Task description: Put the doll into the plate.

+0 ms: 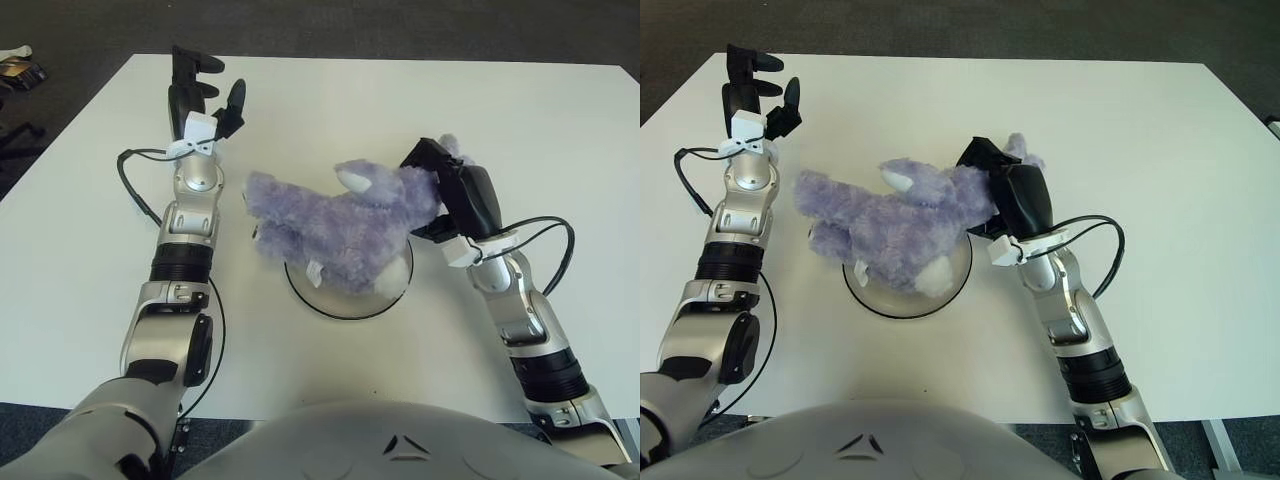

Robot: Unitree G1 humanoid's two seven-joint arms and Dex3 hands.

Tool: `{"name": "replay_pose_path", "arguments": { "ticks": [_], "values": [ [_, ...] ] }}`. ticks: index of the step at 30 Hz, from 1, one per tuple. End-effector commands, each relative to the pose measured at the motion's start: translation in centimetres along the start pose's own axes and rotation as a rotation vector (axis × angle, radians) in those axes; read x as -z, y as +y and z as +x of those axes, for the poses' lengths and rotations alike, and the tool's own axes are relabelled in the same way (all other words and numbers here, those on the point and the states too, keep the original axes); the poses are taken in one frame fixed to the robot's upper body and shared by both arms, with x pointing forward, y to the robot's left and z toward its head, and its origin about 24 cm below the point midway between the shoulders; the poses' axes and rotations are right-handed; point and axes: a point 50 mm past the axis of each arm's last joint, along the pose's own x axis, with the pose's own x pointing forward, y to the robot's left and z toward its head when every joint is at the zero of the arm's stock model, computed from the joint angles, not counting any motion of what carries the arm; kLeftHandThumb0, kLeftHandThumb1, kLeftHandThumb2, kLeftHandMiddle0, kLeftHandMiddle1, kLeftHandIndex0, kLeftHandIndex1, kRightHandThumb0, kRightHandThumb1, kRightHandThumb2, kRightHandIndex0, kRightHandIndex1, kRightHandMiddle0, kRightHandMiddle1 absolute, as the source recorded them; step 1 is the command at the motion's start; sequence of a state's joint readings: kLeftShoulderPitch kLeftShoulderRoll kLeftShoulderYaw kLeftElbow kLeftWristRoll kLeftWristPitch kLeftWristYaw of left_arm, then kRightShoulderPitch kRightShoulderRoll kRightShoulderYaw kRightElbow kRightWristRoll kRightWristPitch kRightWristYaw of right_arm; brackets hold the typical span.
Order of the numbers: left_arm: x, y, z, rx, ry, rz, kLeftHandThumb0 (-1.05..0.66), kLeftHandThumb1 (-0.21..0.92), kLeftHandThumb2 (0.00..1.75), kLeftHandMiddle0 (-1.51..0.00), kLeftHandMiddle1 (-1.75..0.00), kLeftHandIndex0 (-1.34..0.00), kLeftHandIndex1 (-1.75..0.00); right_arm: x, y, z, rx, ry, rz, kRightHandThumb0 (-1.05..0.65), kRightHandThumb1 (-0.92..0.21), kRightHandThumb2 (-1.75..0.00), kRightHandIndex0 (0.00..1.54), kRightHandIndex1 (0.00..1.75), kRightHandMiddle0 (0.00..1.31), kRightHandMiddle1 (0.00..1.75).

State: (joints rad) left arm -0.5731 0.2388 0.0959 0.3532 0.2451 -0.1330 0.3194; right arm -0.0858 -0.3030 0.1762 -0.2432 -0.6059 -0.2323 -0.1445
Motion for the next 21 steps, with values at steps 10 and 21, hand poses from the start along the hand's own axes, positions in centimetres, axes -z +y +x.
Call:
{"name": "replay_pose_path", "arguments": {
  "ticks": [10,21],
  "values": [
    [-0.41,-0.26,0.04,0.032,-0.029,0.004,-0.01,0.92,0.57,-0.1,-1.75,-0.11,-1.75,-0.17,-0.2,-0.42,-0.026,0.002,0.003,0.0,0.09,-1.71,0.97,1.57,0.69,1.75],
    [-0.49,-0.54,-0.17,0.046,-0.039,0.01,-0.01,0.92,0.5,-0.2,-1.57,-0.18,-1.75,-0.37,-0.31,-0.77,-0.069,0.027,-0.007,0.0,0.06,-1.71,0.9,1.66,0.69,1.75]
  ]
}}
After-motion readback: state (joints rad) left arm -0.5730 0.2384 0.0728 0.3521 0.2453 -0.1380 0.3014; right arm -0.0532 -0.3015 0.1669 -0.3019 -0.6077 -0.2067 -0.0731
